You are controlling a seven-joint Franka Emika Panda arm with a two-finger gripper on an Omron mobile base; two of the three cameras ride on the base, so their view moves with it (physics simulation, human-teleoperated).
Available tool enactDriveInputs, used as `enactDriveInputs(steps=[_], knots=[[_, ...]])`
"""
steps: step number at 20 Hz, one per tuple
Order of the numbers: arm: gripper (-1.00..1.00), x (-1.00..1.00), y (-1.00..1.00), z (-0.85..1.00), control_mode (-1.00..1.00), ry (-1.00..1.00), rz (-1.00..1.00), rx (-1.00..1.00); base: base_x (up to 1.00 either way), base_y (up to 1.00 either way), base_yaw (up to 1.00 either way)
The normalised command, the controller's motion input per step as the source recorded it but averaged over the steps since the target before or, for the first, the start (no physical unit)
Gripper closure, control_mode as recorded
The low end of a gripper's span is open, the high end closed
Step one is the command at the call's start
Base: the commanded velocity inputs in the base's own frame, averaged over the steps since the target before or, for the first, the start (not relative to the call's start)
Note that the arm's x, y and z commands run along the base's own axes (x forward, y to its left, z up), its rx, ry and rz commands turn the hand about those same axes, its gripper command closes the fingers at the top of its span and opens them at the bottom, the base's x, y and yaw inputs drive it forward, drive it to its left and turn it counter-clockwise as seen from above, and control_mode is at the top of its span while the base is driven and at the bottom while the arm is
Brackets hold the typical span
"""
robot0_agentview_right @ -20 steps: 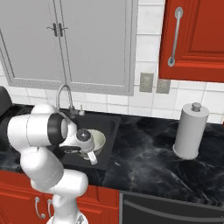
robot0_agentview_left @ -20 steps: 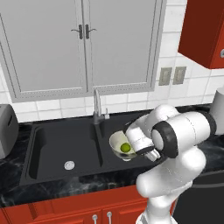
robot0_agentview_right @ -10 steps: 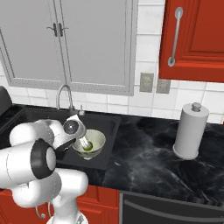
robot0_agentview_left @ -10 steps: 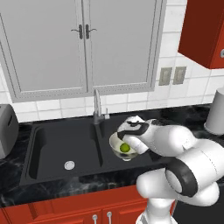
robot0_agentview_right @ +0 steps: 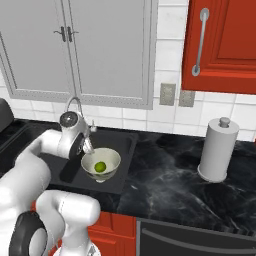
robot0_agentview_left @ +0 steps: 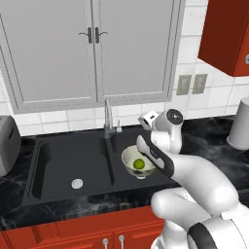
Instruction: Pick the lime from the cabinet and place it in the bowl. Then pick the bowl and place it in the sink. Then turn on the sink facuet.
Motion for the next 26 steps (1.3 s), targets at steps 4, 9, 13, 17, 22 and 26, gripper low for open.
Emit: enactDriveInputs(steps=[4,9,13,17,22,26], knots=[[-1.00,-0.46,-0.15,1.00,-1.00,0.36,-0.03,0.17,0.00,0.00,0.00],[-1.00,-0.57,-0.08,0.50,-1.00,0.30,-0.01,0.27,0.00,0.00,0.00],[-1.00,-0.46,0.13,-0.21,-1.00,0.09,-0.06,0.30,0.00,0.00,0.00],[-1.00,-0.31,0.39,-0.45,-1.00,0.00,-0.21,0.33,0.00,0.00,0.00],[-1.00,-0.05,0.35,-0.28,-1.00,0.00,-0.37,0.31,0.00,0.00,0.00],[-1.00,0.22,-0.02,-0.02,-1.00,0.02,-0.42,0.28,0.00,0.00,0.00]])
